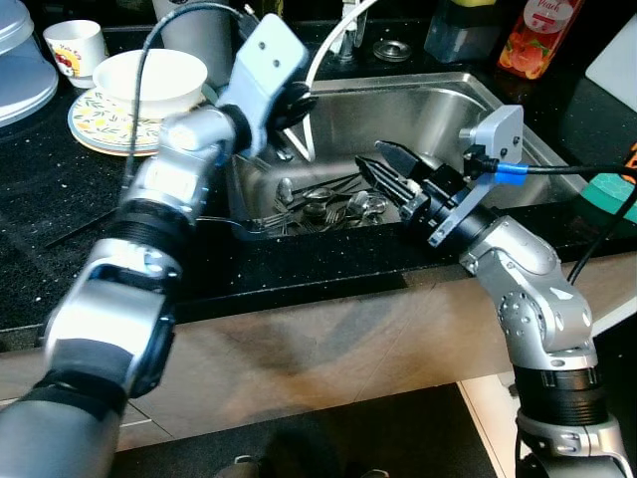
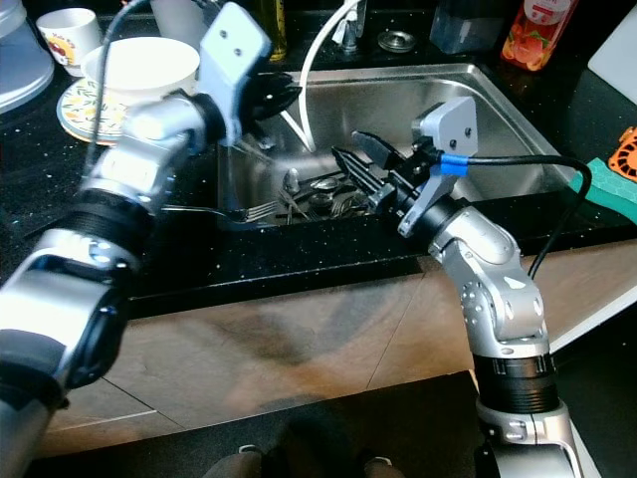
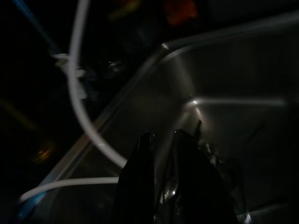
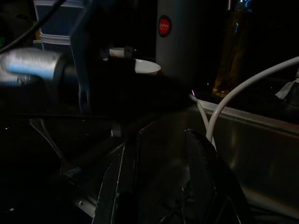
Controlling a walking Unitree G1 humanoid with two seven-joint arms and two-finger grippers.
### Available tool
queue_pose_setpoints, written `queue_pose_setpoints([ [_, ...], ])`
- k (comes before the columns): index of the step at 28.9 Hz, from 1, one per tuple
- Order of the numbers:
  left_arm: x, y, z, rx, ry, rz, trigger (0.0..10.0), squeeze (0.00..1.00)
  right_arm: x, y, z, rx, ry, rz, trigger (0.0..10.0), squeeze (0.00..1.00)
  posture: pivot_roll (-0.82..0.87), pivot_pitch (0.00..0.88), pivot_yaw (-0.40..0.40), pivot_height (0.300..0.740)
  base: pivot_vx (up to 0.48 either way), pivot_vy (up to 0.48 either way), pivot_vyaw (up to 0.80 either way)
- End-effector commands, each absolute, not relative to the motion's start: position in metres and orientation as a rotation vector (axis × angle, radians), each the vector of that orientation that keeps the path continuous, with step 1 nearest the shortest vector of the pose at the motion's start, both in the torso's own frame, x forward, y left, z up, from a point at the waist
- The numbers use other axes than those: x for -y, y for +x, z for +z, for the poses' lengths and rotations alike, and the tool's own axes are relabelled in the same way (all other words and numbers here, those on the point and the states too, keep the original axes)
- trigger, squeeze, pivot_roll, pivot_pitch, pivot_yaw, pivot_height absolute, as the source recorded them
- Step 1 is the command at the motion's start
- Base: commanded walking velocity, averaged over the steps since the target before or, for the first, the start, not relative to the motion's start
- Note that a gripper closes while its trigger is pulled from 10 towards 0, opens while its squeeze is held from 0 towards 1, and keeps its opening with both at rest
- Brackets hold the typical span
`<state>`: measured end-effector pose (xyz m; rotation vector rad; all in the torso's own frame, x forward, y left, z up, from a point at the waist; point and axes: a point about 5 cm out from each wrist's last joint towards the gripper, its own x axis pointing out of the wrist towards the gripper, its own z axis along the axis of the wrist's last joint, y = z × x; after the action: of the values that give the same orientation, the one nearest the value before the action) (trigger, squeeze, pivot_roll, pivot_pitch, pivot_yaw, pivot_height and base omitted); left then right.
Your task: Kitchen organization
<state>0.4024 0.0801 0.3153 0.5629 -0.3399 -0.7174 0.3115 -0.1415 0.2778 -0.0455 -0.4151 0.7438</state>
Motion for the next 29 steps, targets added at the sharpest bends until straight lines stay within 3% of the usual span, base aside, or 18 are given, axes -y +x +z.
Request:
queue_pose_setpoints([
  [1,-0.077,0.403,0.306,0.322,0.589,-0.725,10.0,0.00,0.142,0.312,0.279,0.412,-0.043,0.746,10.0,0.00,0.08,0.151,-0.011,0.740,0.000,0.000,0.00],
  [10,-0.111,0.390,0.333,0.390,0.616,-0.821,10.0,0.00,0.143,0.311,0.279,0.411,-0.045,0.741,10.0,0.00,0.08,0.155,-0.010,0.740,0.000,0.000,0.00],
  [17,-0.177,0.355,0.327,0.214,0.761,-1.038,10.0,0.00,0.140,0.311,0.276,0.408,-0.035,0.749,10.0,0.00,0.10,0.159,-0.008,0.740,0.000,0.000,0.00],
  [22,-0.200,0.343,0.313,0.094,0.755,-1.116,10.0,0.00,0.137,0.312,0.275,0.406,-0.029,0.759,10.0,0.00,0.12,0.156,-0.010,0.740,0.000,0.000,0.00],
  [23,-0.204,0.342,0.309,0.070,0.765,-1.121,10.0,0.11,0.136,0.312,0.275,0.407,-0.028,0.761,10.0,0.00,0.12,0.154,-0.011,0.740,0.000,0.000,0.00],
  [24,-0.208,0.341,0.307,0.049,0.767,-1.116,10.0,0.34,0.136,0.312,0.275,0.408,-0.028,0.761,10.0,0.00,0.12,0.154,-0.011,0.740,0.000,0.000,0.00],
  [25,-0.212,0.341,0.305,0.031,0.762,-1.108,10.0,0.75,0.136,0.312,0.276,0.409,-0.028,0.762,10.0,0.00,0.12,0.153,-0.010,0.740,0.000,0.000,0.00],
  [26,-0.212,0.341,0.305,0.031,0.762,-1.108,10.0,0.75,0.136,0.312,0.276,0.409,-0.028,0.762,10.0,0.00,0.12,0.153,-0.010,0.740,0.000,0.000,0.00],
  [27,-0.223,0.340,0.300,-0.022,0.745,-1.096,10.0,1.00,0.137,0.311,0.276,0.409,-0.029,0.761,10.0,0.00,0.11,0.153,-0.009,0.740,0.000,0.000,0.00],
  [29,-0.228,0.338,0.298,-0.055,0.732,-1.095,10.0,1.00,0.138,0.311,0.276,0.409,-0.030,0.760,10.0,0.00,0.11,0.153,-0.009,0.740,0.000,0.000,0.00],
])
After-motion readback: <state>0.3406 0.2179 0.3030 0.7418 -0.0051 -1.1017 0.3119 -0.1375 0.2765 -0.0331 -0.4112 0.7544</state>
